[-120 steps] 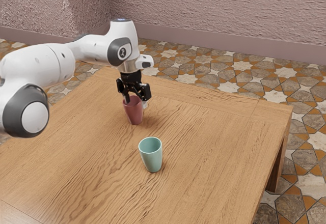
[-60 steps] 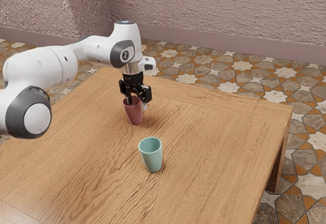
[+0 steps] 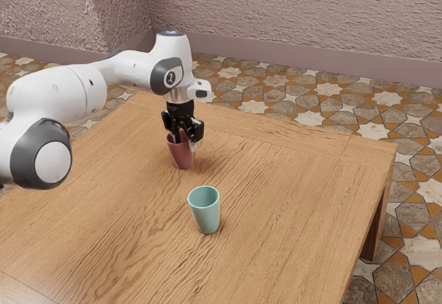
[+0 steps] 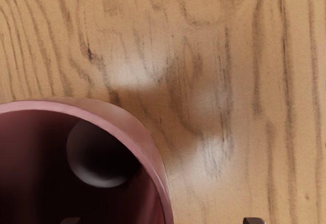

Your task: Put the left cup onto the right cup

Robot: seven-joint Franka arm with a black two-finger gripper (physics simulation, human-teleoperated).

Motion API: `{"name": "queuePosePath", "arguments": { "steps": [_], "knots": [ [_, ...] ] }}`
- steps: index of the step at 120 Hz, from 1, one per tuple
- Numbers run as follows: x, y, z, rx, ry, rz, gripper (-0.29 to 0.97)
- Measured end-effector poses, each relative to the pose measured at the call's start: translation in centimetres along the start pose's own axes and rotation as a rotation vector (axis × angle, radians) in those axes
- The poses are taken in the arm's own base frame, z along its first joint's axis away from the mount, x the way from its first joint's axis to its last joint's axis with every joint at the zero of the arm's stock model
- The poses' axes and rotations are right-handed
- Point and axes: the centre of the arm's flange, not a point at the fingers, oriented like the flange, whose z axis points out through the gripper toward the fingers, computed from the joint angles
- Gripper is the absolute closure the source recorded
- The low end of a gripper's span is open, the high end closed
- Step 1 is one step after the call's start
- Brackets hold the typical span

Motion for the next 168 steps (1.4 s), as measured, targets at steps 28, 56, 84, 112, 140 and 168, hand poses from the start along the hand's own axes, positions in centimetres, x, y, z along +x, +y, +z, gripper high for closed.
{"name": "queuePosePath", "arguments": {
  "steps": [28,56,84,112,140,168],
  "knots": [
    [0.18,-0.10,0.29,0.008,0.000,0.003,0.38],
    [0.20,-0.18,0.40,0.015,-0.001,0.003,0.48],
    [0.21,-0.20,0.51,0.017,-0.003,0.003,0.59],
    [0.30,-0.30,0.40,0.021,0.001,0.000,0.69],
    [0.31,-0.31,0.39,0.022,0.002,-0.002,0.76],
    [0.31,-0.07,-0.24,0.029,0.009,0.000,0.78]
  ]
}}
